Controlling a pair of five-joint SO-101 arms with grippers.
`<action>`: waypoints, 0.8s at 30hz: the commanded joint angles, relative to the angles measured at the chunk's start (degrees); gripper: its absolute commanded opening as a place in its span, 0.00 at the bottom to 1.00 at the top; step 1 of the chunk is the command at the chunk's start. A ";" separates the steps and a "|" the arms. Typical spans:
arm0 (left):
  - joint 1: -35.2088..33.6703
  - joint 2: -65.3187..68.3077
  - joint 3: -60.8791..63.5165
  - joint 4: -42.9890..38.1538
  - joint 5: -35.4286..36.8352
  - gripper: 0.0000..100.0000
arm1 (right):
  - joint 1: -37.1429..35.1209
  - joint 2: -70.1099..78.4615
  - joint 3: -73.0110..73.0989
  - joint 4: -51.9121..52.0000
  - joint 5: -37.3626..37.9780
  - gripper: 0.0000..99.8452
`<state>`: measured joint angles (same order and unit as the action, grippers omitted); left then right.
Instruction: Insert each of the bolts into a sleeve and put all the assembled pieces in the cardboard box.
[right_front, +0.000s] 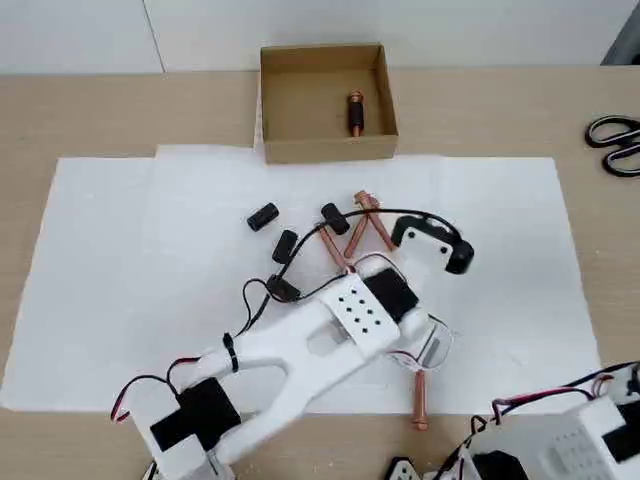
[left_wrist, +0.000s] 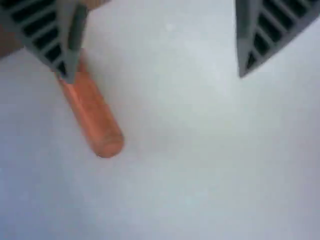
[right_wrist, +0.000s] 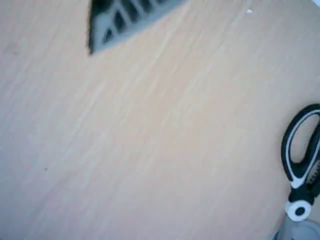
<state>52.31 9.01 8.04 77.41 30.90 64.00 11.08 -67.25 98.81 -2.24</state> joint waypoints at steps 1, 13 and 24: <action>1.85 -0.35 -2.86 -0.18 2.90 0.20 | -0.04 -1.45 -0.09 0.57 0.18 0.16; 3.16 0.70 -2.33 -2.29 6.51 0.20 | -0.04 -1.45 -0.09 0.57 0.18 0.16; 3.34 8.09 -2.59 -3.96 8.09 0.20 | 0.04 -1.54 -0.09 0.57 0.18 0.16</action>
<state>55.30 17.19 7.69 74.33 38.64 64.00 11.08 -67.25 98.90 -2.24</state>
